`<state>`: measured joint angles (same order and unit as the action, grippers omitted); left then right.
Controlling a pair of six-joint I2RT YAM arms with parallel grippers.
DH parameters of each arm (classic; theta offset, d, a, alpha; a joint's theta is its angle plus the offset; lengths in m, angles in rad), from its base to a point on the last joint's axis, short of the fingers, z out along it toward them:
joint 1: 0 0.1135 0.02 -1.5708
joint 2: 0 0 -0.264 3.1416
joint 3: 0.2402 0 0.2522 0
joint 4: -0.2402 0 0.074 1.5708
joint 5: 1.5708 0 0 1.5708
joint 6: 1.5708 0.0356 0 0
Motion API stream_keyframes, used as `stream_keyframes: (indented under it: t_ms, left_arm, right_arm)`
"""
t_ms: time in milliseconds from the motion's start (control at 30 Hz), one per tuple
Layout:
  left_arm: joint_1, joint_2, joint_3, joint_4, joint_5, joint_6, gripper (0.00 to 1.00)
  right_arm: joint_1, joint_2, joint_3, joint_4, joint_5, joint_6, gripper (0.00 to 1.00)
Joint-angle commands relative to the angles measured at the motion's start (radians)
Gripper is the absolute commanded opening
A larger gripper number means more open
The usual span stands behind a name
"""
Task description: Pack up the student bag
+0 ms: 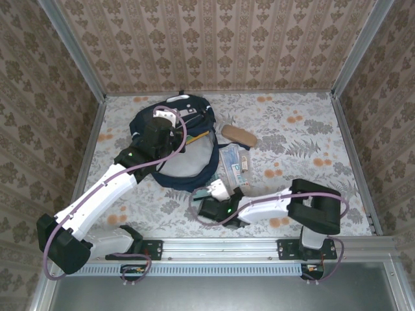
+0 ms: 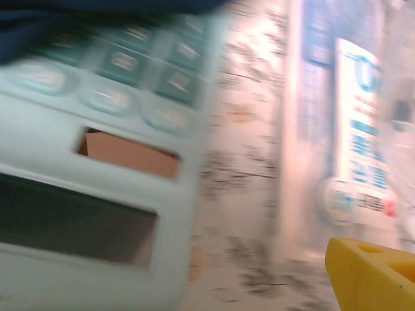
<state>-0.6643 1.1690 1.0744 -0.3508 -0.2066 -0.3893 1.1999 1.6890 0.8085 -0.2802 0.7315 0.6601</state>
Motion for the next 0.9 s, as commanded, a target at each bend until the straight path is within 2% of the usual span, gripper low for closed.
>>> stream_keyframes:
  t_ms: [0,133,200,367,500,633,733,867]
  left_arm:
    - [0.012,-0.012,0.004,0.049,-0.001,-0.01,0.0]
    - [0.012,-0.008,0.005,0.051,0.005,-0.011,0.0]
    - [0.012,-0.006,0.007,0.05,0.009,-0.01,0.0]
    - [0.011,-0.003,0.005,0.053,0.019,-0.012,0.0]
    - [0.011,0.001,0.007,0.053,0.024,-0.013,0.0]
    - [0.011,0.003,0.006,0.052,0.024,-0.014,0.0]
    - [0.011,0.003,0.007,0.052,0.024,-0.014,0.0]
    - [0.011,0.002,0.007,0.053,0.028,-0.014,0.0]
  right_arm:
    - [-0.086,-0.091,-0.061,0.024,0.009,-0.021,0.91]
    - [-0.174,-0.172,-0.101,0.045,-0.042,-0.059,0.91]
    - [-0.181,-0.213,-0.119,0.056,-0.059,-0.057,0.91]
    - [-0.18,-0.338,-0.173,0.083,-0.195,0.022,0.9]
    - [-0.179,-0.443,-0.278,0.211,-0.332,0.142,0.83]
    - [-0.178,-0.504,-0.391,0.389,-0.398,0.303,0.71]
    - [-0.178,-0.502,-0.434,0.504,-0.419,0.407,0.62]
    - [-0.18,-0.442,-0.409,0.569,-0.435,0.484,0.52]
